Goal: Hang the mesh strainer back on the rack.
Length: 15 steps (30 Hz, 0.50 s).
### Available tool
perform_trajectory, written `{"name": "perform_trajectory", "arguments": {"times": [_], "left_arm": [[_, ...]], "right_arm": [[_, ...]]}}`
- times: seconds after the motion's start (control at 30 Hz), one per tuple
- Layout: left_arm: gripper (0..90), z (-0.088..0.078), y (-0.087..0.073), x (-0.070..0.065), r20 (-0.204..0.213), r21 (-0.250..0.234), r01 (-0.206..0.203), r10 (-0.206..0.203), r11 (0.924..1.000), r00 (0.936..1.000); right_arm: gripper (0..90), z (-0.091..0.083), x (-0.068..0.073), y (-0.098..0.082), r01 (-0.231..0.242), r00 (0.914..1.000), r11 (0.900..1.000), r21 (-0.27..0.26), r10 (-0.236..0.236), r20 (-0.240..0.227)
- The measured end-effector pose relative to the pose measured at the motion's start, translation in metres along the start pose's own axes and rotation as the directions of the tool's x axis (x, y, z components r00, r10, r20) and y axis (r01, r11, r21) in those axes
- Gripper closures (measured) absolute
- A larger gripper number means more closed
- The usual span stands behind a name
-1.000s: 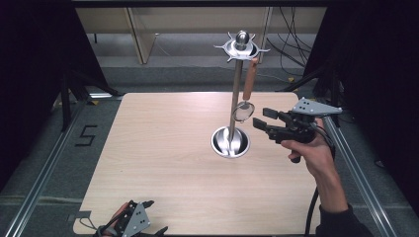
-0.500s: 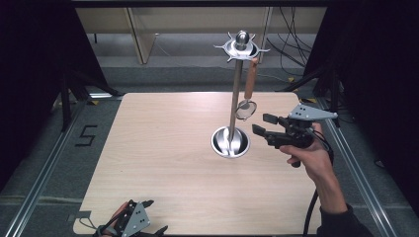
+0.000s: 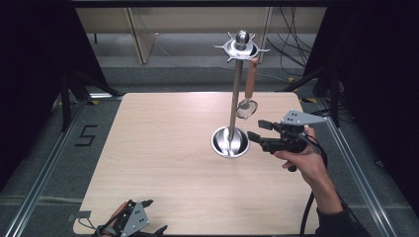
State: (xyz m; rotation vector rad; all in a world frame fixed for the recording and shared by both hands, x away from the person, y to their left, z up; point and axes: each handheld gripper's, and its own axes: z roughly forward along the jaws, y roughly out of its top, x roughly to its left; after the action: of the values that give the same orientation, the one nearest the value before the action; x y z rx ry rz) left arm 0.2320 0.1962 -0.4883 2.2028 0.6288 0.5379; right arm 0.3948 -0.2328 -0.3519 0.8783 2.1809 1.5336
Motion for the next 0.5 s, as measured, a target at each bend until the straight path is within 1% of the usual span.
{"name": "perform_trajectory", "arguments": {"times": [0.03,0.07,0.1,0.13,0.17,0.2,0.23,0.27,0.3,0.33,0.37,0.4,0.43,0.5], "left_arm": [[15.2,0.000,0.000,0.000,-0.001,0.001,-0.006,0.006,1.0000,1.0000],[15.3,-0.001,0.000,-0.001,0.001,0.003,-0.008,0.008,1.0000,1.0000],[15.2,-0.001,0.000,-0.001,0.001,0.004,-0.005,0.005,1.0000,1.0000],[15.2,-0.001,0.000,-0.001,0.001,0.004,-0.005,0.005,1.0000,1.0000],[15.2,-0.001,0.000,-0.001,0.004,0.000,-0.004,0.004,1.0000,1.0000],[15.2,-0.001,0.000,-0.001,0.003,0.000,-0.005,0.005,1.0000,1.0000],[15.2,-0.001,0.000,-0.001,0.003,0.000,-0.006,0.006,1.0000,1.0000],[15.2,-0.002,0.000,-0.001,0.008,0.011,-0.009,0.009,0.9999,0.9999],[15.2,-0.002,0.000,-0.001,0.008,0.011,-0.009,0.009,0.9999,0.9999],[15.2,-0.001,0.000,-0.001,0.000,0.000,-0.009,0.009,1.0000,1.0000],[15.2,-0.001,0.000,-0.001,0.000,0.000,-0.009,0.009,1.0000,1.0000],[15.2,-0.001,0.000,-0.001,0.002,0.001,-0.008,0.008,1.0000,1.0000],[15.2,-0.001,0.000,-0.001,0.002,0.002,-0.007,0.007,1.0000,1.0000],[15.2,-0.001,0.000,-0.001,-0.001,0.005,-0.011,0.011,0.9999,0.9999]], "right_arm": [[39.4,0.001,0.001,-0.003,0.011,0.9999,1.000,0.013,-0.011,0.002],[39.3,0.002,0.002,-0.005,-0.001,1.0000,1.000,0.013,0.000,0.003],[39.2,0.002,0.003,-0.006,-0.012,0.9999,1.000,0.027,0.012,-0.002],[39.2,0.002,0.003,-0.006,-0.012,0.9999,1.000,0.027,0.012,-0.002],[39.0,0.003,0.002,-0.007,0.001,1.0000,1.000,0.025,-0.001,-0.006],[39.0,0.004,0.002,-0.009,0.003,1.0000,0.999,0.039,-0.003,0.006],[39.0,0.005,0.004,-0.010,-0.010,0.9999,0.999,0.048,0.009,0.009],[39.0,0.009,0.005,-0.013,-0.007,0.9999,0.999,0.053,0.008,-0.010],[39.0,0.009,0.005,-0.013,-0.007,0.9999,0.999,0.053,0.008,-0.010],[38.9,0.011,0.005,-0.015,0.019,0.9998,0.998,0.062,-0.020,0.008],[38.9,0.011,0.005,-0.015,0.019,0.9998,0.998,0.062,-0.020,0.008],[38.9,0.012,0.006,-0.016,0.014,0.9999,0.997,0.072,-0.014,0.002],[38.8,0.015,0.009,-0.018,-0.001,1.0000,0.996,0.088,0.001,-0.008],[38.7,0.018,0.011,-0.020,0.006,0.9999,0.996,0.091,-0.005,-0.012]]}}
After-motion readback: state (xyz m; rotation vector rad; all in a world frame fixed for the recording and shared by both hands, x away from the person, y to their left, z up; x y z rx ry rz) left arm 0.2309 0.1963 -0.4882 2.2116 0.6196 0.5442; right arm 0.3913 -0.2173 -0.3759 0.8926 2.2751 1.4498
